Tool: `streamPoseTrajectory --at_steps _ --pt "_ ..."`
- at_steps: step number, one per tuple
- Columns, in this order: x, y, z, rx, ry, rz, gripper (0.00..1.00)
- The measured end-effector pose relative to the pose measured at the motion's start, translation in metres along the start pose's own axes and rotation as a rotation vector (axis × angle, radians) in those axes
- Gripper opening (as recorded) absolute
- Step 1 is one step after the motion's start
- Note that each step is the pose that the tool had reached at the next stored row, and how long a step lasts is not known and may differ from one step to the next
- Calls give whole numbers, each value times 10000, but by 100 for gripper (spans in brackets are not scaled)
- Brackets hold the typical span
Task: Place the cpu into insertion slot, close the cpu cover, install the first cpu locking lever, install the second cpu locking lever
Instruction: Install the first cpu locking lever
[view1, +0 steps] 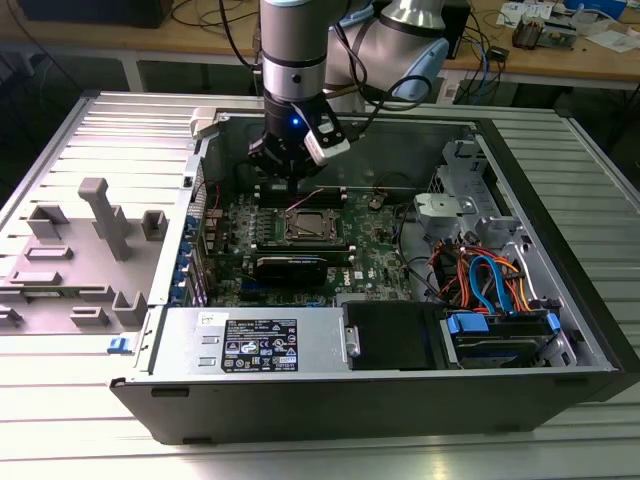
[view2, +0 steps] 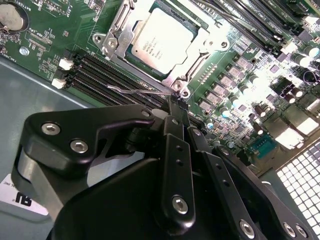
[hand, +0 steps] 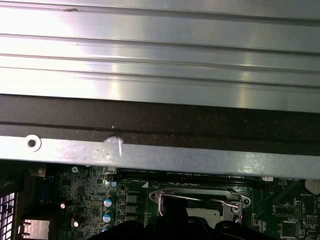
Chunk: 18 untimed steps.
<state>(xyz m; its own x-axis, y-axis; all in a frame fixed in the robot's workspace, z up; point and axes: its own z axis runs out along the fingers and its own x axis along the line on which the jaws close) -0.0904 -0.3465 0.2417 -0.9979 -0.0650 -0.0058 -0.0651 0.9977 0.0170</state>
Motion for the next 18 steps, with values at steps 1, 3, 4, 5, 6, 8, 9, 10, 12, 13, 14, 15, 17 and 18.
streamPoseTrajectory --at_steps 1,3,4,5,6,8,9,10,12,13,14,15,17,18 --pt "0 0 0 52 4 -1 11" --pt "0 0 0 53 4 0 11" --pt "0 0 0 54 4 0 11" --pt "0 0 0 55 3 -1 11" --pt "-1 0 0 56 3 -1 11" --pt "-1 0 0 58 3 -1 11" --pt "0 0 1 58 4 0 11" --pt "-1 1 7 57 3 -1 11" --pt "-2 0 20 58 4 1 11" --pt "-6 -1 40 56 2 -1 11" --pt "-16 -2 55 56 3 -2 11" --pt "-22 -3 69 50 3 -1 11" --pt "-28 -3 84 -25 -1 0 11" --pt "-31 -3 95 -50 -5 1 11"
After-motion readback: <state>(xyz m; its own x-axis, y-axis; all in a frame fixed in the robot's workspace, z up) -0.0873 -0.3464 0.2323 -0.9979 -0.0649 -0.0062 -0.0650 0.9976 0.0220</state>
